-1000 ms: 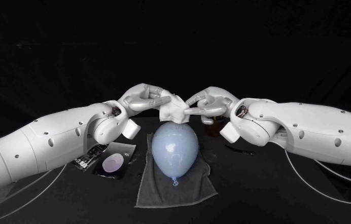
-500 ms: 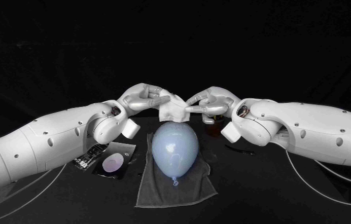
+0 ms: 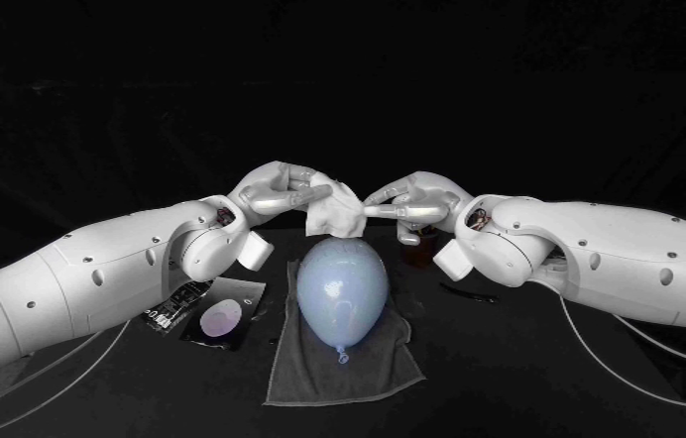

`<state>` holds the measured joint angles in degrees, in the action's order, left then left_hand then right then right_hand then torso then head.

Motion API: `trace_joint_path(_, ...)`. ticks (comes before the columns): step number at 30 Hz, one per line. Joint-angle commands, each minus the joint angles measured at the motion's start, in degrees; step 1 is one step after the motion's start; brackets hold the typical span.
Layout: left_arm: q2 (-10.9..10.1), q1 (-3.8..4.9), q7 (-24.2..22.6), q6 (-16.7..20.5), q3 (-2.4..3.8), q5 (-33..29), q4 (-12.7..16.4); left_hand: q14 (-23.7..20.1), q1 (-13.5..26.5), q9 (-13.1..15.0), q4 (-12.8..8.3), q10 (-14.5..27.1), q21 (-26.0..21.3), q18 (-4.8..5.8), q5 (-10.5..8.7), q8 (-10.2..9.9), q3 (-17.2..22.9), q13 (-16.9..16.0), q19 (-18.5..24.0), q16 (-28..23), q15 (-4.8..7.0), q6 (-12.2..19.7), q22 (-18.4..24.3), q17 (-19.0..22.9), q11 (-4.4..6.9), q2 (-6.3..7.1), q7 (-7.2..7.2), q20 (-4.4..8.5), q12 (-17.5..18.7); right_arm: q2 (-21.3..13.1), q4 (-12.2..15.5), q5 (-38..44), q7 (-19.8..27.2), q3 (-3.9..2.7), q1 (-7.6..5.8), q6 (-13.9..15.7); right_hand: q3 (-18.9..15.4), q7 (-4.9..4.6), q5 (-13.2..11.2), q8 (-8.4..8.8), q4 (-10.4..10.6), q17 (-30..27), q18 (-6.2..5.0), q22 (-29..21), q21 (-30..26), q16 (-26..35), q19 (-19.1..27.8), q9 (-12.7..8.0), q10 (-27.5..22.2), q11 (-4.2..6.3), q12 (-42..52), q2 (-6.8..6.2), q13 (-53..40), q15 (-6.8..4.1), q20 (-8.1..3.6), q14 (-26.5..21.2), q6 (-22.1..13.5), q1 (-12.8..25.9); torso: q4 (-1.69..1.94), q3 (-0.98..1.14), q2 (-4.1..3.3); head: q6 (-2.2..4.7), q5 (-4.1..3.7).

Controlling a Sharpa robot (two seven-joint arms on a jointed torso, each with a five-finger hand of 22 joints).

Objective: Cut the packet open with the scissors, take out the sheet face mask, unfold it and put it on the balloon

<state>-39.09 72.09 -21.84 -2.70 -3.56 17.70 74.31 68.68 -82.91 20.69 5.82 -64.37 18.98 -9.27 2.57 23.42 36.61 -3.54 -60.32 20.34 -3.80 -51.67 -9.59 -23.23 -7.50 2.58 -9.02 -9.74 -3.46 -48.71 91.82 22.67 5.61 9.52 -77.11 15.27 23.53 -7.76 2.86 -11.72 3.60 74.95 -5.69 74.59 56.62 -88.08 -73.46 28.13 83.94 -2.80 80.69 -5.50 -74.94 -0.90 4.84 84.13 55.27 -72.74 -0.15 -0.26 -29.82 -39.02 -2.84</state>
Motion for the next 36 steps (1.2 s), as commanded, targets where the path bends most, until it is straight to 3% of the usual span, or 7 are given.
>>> trace_joint_path(1, 0.0, 0.07, -1.6, -2.9, 0.07, -1.0, 0.2, -1.3, 0.0, 4.3, -0.1, 0.7, 0.3, -0.75, 0.21, -0.1, 0.2, 0.0, 0.9, 0.3, -0.22, 0.0, -0.1, -0.5, -0.15, -0.72, 0.58, 0.14, 0.0, 0.0, -0.1, -1.6, 0.6, -0.04, 0.06, -1.3, -0.8, -0.38, -0.1, 0.55, 0.5, 9.2, -1.17, -0.2, -0.9, -0.2, 0.4, -0.3, -0.1, -0.63, -0.5, -0.51, -7.7, 0.48, 0.60, 4.1, -0.6, 1.3, -0.02, 0.00, -0.01, 0.04, 0.00)
trace_joint_path(6, -0.1, 0.06, -1.7, -5.5, 0.08, -0.3, 0.5, -5.3, -0.2, 5.0, -0.3, 2.1, 0.2, -0.20, 0.20, -0.6, 0.8, 0.0, 4.1, 0.7, -1.17, 0.8, -0.4, -1.8, -0.92, -1.32, 0.75, -0.58, 0.0, 0.2, -0.8, -2.7, 1.2, -0.04, 0.08, -0.9, -3.0, -1.04, -0.1, 1.78, 1.9, 7.3, -1.64, -1.3, -3.7, 0.4, 1.9, -1.2, -1.5, -1.26, -2.2, -1.68, -6.4, 1.04, 1.12, 3.3, -2.2, 3.1, -0.01, 0.00, -0.02, 0.14, -0.12)
trace_joint_path(10, -0.2, 0.06, -1.7, -6.0, 0.08, 0.5, 0.7, -8.3, -1.3, 5.1, -1.5, 3.6, 0.5, 0.33, 0.18, -1.5, 2.4, 0.0, 6.5, 0.7, -1.84, 1.8, -0.9, -2.3, -1.47, -1.82, 0.11, -0.93, 0.0, 0.5, -1.4, -3.7, 2.2, -0.04, 0.09, 0.0, -4.2, -1.35, -0.1, 2.35, 2.5, 5.6, -2.08, -2.4, -6.2, 1.0, 3.3, -1.6, -2.9, -1.58, -3.9, -1.81, -5.0, 1.36, 1.47, 2.6, -3.2, 3.4, -0.01, 0.04, -0.04, 0.22, -0.13)
trace_joint_path(15, -0.3, 0.06, -1.8, -5.6, 0.08, 1.9, 0.9, -18.2, -1.1, 5.5, -2.3, 5.0, -2.0, 2.66, 0.20, -1.9, 4.8, 0.0, 14.2, -3.3, -4.26, 1.9, -0.2, -0.6, -2.24, -1.01, -2.06, -2.73, 0.0, 1.2, -2.8, -4.9, 3.5, -0.06, 0.07, 1.4, -4.9, -1.56, -0.1, 2.63, 2.7, 4.1, -2.42, -3.2, -8.1, 1.5, 4.5, -1.8, -4.0, -1.79, -5.2, -1.76, -4.0, 1.56, 1.70, 2.0, -3.7, 3.1, 0.01, 0.02, -0.03, 0.30, -0.09)
trace_joint_path(18, -0.4, 0.06, -1.9, -5.2, 0.08, 2.9, 1.0, -19.3, -1.2, 5.7, -2.7, 5.4, -2.2, 2.74, 0.18, -2.0, 5.6, 0.0, 15.1, -3.8, -4.62, 2.1, -0.2, -0.1, -2.45, -0.89, -2.09, -2.98, 0.0, 1.6, -3.5, -5.2, 4.0, -0.07, 0.02, 1.8, -5.1, -1.61, -0.1, 2.69, 2.7, 3.9, -2.51, -3.4, -8.6, 1.6, 4.8, -1.9, -4.2, -1.84, -5.4, -1.75, -3.8, 1.62, 1.76, 1.8, -3.8, 2.9, -0.01, 0.04, -0.05, 0.35, -0.05)
trace_joint_path(22, -0.4, 0.06, -2.0, -4.6, 0.08, 4.0, 1.1, -21.8, -1.7, 5.9, -4.5, 8.1, -2.3, 2.77, 0.18, -2.4, 8.0, 0.1, 16.6, -5.8, -5.86, 2.4, -0.2, 1.6, -3.72, -0.65, -1.27, -3.48, 0.1, 2.1, -4.1, -5.6, 4.6, -0.11, -0.13, 1.9, -5.4, -1.68, -0.1, 2.78, 2.7, 3.6, -2.59, -3.6, -9.1, 1.7, 5.1, -2.0, -4.6, -1.91, -5.7, -1.82, -3.5, 1.69, 1.85, 1.7, -4.0, 2.6, -0.01, 0.06, -0.04, 0.37, -0.08)
trace_joint_path(36, -0.6, 0.07, -2.6, -2.3, 0.08, 10.1, 1.4, -20.4, -1.1, 6.0, -6.0, 10.0, 1.7, 1.97, 0.12, -3.0, 8.1, 0.0, 15.5, -5.7, -6.00, 1.5, -2.7, 3.0, -4.65, -1.29, 0.86, -2.79, -0.1, 2.0, -2.4, -6.2, 5.4, -0.27, -0.67, -0.5, -7.5, -1.80, -0.1, 2.80, 3.9, 3.6, -2.62, -3.7, -9.4, 1.6, 5.4, -2.2, -4.7, -2.08, -5.4, -1.79, -3.5, 1.89, 2.12, 1.6, -4.1, 3.3, 0.01, 0.00, 0.02, 0.34, -0.23)
